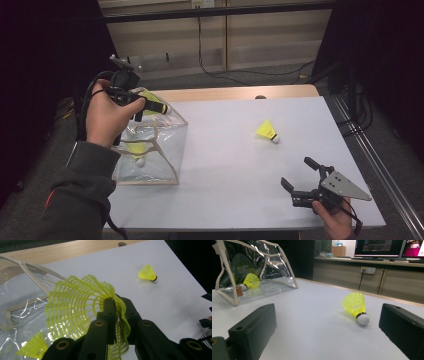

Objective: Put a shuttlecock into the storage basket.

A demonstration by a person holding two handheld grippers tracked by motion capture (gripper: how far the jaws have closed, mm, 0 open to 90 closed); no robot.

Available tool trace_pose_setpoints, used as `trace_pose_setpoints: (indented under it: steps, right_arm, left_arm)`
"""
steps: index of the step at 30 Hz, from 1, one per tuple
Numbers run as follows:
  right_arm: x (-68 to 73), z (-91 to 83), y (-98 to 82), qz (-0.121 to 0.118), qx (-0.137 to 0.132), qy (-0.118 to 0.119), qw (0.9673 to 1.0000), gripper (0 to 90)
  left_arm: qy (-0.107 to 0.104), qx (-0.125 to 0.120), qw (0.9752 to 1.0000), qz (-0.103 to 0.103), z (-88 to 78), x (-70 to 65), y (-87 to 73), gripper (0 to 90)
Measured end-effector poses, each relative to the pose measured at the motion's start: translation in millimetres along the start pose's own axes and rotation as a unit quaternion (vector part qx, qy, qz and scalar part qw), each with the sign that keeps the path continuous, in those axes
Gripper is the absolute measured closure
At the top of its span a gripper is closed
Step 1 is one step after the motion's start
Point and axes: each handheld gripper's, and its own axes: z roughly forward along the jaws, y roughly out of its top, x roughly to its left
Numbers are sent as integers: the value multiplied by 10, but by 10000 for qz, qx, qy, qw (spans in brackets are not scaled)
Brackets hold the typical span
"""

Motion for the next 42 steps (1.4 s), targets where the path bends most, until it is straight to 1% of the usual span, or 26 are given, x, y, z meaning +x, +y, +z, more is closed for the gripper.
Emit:
trace_pose_setpoints:
  steps: [8, 11, 16, 22, 27, 42]
  right_arm:
    - [8, 6, -1, 34, -2, 4, 10000, 10]
    - [9, 6, 0, 18, -1, 12, 10000, 10]
    - [3, 2, 0, 12, -1, 7, 10000, 10]
    - [9, 5, 1, 6, 1, 15, 10000, 10]
    - [6, 2, 4, 19, -3, -3, 10000, 10]
    - [4, 5, -1, 31, -6, 0, 10000, 10]
  left_arm:
    - [50, 17, 10000, 28, -38, 26, -6, 840]
    - [50, -12, 10000, 30, -51, 33, -7, 840]
    - [93, 9, 9999, 52, -89, 37, 0, 840]
    - [124, -16, 9999, 22, -125, 63, -10, 840]
    - [196, 13, 9998, -10, -132, 101, -23, 840]
    - [249, 20, 9997, -59, -173, 176, -51, 840]
